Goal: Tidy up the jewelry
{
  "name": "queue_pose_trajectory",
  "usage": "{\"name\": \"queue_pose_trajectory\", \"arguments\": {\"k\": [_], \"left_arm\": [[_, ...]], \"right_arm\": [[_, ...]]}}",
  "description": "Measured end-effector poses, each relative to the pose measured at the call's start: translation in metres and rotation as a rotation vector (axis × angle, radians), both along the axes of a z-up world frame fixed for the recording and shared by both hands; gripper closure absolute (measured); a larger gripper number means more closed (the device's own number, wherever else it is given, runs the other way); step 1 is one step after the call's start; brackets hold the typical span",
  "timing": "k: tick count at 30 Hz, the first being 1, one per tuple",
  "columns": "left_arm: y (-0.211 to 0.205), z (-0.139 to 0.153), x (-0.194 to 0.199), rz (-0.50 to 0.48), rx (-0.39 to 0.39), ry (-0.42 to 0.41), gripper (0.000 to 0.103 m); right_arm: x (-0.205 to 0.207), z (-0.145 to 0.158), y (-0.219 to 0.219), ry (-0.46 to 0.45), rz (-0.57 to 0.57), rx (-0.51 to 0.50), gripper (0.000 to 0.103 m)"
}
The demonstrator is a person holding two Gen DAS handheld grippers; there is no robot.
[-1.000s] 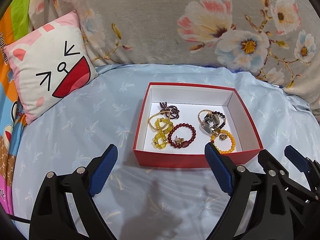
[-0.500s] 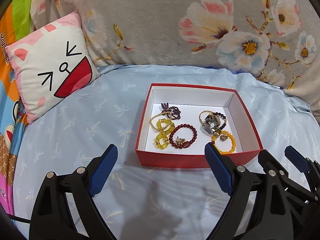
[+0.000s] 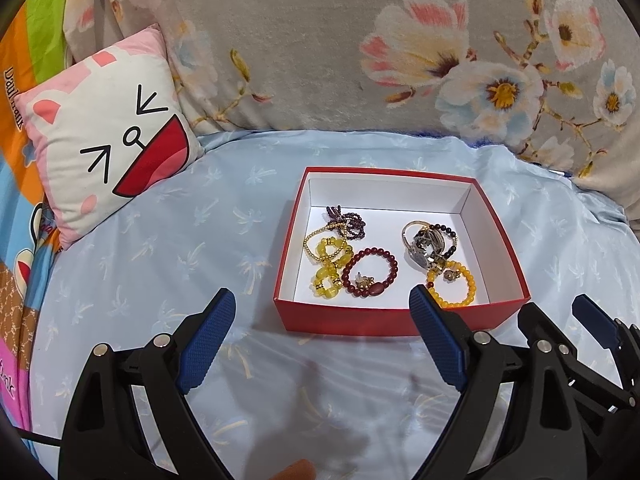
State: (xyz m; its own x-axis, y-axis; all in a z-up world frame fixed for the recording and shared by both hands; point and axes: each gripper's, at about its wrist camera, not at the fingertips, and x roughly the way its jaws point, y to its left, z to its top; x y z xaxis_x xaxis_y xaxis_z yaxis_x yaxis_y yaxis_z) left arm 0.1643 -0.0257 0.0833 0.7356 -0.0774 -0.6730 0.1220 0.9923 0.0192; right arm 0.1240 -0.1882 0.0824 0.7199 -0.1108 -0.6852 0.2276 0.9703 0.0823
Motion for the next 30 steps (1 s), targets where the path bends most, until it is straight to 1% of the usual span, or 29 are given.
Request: {"name": "queue_pose_trajectory", "arguments": {"k": [9,16,23,30], "left_arm": [[-0.0002,-0.0001,-0.0005,0.003,0.001,0.002,0.019],[-0.0005,0.0006,-0.0016,-0.003,0.023,-0.009,0.019],[0.0003,0.0004,-0.0028,0.007,0.026,-0.018,0.019],[0.0005,-0.0027,-0.0008,0.010,0.029,-0.009,0.019]], "right_arm": [[-0.0005,0.0002,-0.0004,-0.001,0.000,-0.001,0.037],[-0.0008,-0.0012,-0.0008,0.001,0.000,0.001,0.037],[-0.0008,-0.0015,0.0005,-0.002,0.003,-0.001,0.037],[-0.0013,-0.0031,0.0013,0.002,0.006,-0.001,0.037]]}}
